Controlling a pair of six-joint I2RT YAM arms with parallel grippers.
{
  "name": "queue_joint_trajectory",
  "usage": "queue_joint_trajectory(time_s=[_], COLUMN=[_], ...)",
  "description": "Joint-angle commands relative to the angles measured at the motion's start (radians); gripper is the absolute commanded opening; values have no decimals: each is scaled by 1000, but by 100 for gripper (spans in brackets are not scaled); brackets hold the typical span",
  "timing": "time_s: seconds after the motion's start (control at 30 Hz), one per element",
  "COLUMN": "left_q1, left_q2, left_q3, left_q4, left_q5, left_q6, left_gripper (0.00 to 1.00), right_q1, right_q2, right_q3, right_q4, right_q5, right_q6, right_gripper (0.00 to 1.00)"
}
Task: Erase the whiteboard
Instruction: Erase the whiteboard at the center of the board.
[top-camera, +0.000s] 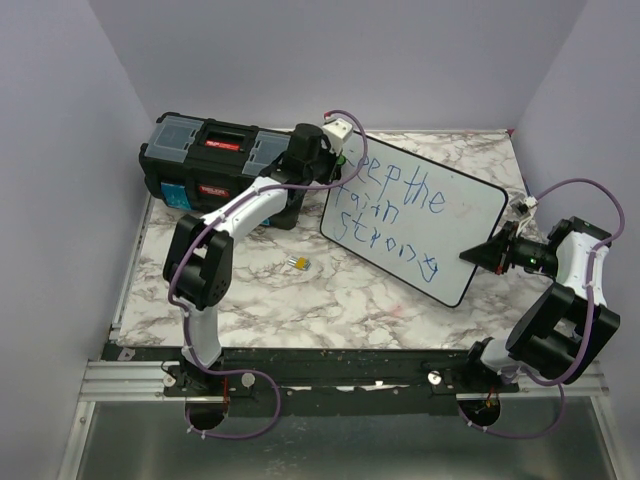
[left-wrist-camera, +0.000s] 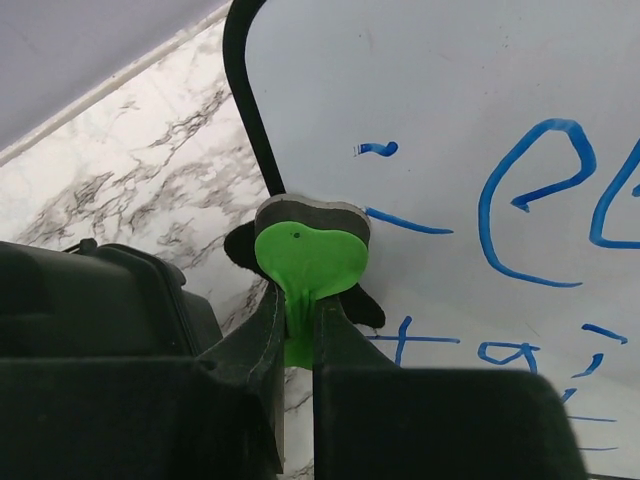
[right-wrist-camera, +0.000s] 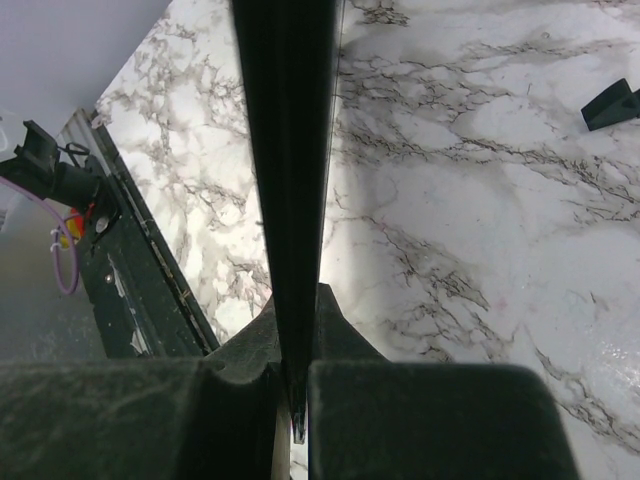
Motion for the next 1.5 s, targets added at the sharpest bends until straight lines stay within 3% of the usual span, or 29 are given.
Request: queue_joint_trajectory(time_s=[0.0,0.3,0.77,1.2,1.33,1.47], left_q1=[-3,-13,-30,3,3,3], left_q2=[10,41,-46,50,35,-21], left_q3=[79,205,-66,287,194,10], left_q4=[-36,-105,-39,-181,-135,-42], left_q5=[-79,-104,41,98,115,124], left_q6=[21,14,25,-8,-27,-43], left_gripper=[0,0,0,0,0,0], right_q1=[5,4,4,5,5,5], right_q2=[-19,-20,-34,-33,-34,-31], right_q3=[23,22,16,20,18,19], right_q4=[13,13,13,14,14,15], right_q5=[-38,-35,-35,-39,-37,-37], right_q6=[-84,-85,-96,-91,-92,-94], right_gripper=[1,1,1,1,1,1])
